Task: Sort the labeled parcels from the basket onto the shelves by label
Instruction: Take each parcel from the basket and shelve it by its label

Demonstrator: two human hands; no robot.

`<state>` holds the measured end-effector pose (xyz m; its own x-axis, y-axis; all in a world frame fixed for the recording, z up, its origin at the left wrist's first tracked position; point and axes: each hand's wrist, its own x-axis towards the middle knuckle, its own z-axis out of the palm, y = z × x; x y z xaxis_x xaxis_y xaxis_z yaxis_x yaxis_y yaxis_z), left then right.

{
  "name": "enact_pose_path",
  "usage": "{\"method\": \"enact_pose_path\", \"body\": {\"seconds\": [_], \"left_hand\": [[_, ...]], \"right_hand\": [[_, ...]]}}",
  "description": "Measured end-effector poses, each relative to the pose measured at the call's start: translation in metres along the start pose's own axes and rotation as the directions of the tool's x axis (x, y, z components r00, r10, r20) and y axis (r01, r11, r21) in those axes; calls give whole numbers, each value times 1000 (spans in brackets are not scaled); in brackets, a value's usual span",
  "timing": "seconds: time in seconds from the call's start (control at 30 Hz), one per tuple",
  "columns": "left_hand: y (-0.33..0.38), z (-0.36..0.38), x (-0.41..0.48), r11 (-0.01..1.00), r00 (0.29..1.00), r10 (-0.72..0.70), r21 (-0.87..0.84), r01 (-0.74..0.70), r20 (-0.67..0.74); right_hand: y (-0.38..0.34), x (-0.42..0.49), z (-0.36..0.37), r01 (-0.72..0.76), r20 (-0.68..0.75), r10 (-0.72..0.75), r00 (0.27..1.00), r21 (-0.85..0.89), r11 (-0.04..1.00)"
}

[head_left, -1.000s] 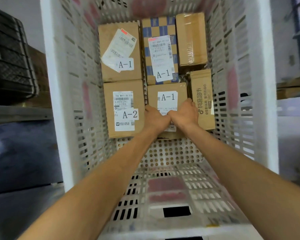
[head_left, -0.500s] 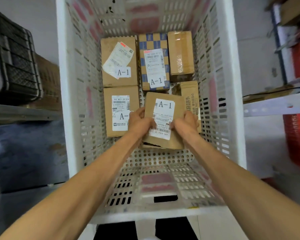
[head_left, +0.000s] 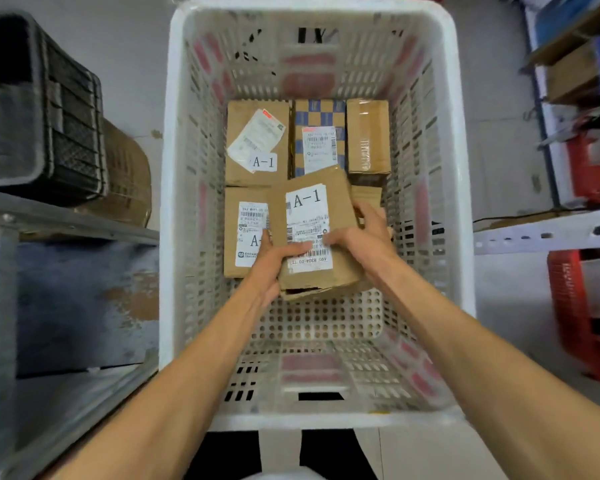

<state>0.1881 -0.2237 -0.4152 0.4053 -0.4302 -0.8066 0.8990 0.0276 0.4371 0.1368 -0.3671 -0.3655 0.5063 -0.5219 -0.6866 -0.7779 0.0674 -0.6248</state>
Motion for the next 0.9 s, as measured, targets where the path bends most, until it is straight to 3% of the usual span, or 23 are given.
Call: {"method": "enact_pose_path", "body": {"seconds": [0.1, 0.17, 0.3, 0.57, 0.77, 0.9], "left_hand": [[20, -1, 3, 999, 999, 23, -37, -21, 38], [38, 2, -3, 995, 997, 61, 81, -65, 48], [68, 10, -21, 910, 970, 151, 356, -211, 190], [117, 42, -99, 814, 901, 304, 407, -414, 309], [155, 68, -178, 683, 783, 488, 389, -618, 386], [171, 78, -222, 602, 708, 548, 377, -703, 446]], "right_hand": [[-5, -2, -1, 0, 45, -3, 999, 63, 998], [-1, -9, -1, 29, 86, -45, 995, 187, 982], [-2, -29, 3, 87, 24, -104, 994, 379, 921], [-72, -82, -33, 353, 19, -380, 925, 335, 874], [-127, -145, -55, 596, -40, -614, 788, 296, 746], [-153, -190, -68, 668, -68, -678, 732, 264, 695]]}}
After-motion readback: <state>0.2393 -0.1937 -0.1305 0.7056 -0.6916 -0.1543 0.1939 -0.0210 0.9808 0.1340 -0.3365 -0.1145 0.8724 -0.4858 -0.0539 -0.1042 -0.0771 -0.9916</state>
